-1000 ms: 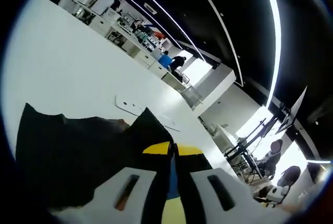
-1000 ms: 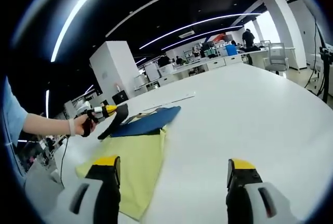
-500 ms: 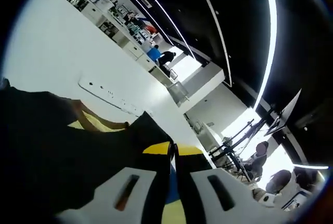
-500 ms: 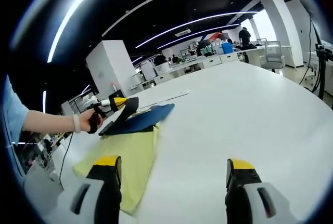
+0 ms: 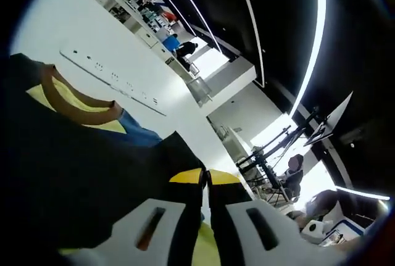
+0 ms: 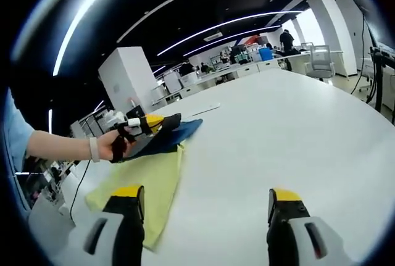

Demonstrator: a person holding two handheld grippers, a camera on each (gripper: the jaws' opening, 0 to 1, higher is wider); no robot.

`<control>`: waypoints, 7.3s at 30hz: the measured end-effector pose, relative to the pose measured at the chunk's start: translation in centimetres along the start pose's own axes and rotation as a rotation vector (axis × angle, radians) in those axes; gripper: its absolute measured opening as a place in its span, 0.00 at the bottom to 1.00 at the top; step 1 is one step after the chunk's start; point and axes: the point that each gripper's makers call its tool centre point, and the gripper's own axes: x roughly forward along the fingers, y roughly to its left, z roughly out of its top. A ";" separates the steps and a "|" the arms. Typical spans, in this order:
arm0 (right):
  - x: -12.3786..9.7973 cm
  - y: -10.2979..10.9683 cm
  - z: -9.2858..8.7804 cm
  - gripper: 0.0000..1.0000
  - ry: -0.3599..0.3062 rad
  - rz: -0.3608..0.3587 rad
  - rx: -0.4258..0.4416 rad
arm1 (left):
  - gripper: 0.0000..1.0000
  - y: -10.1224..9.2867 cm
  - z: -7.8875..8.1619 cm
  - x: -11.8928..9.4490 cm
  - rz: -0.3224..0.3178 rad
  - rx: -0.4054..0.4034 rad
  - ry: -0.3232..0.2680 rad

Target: Fold the garment on the visible template until the final outline fits inside the template.

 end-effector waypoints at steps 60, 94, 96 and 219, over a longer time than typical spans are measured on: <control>1.1 0.1 0.2 0.80 0.003 0.019 0.006 | 0.61 0.4 -3.6 0.0 -0.031 0.355 0.126; 2.1 4.2 1.6 0.81 0.033 0.120 -0.134 | 0.63 0.7 -0.6 -17.3 0.045 0.514 0.090; 2.1 4.4 1.6 0.81 0.034 0.124 -0.139 | 0.63 0.8 -0.6 -18.4 0.060 0.508 0.084; -6.5 9.8 -7.5 0.00 0.308 0.219 0.113 | 0.00 -3.3 -13.0 -39.8 0.005 0.077 0.305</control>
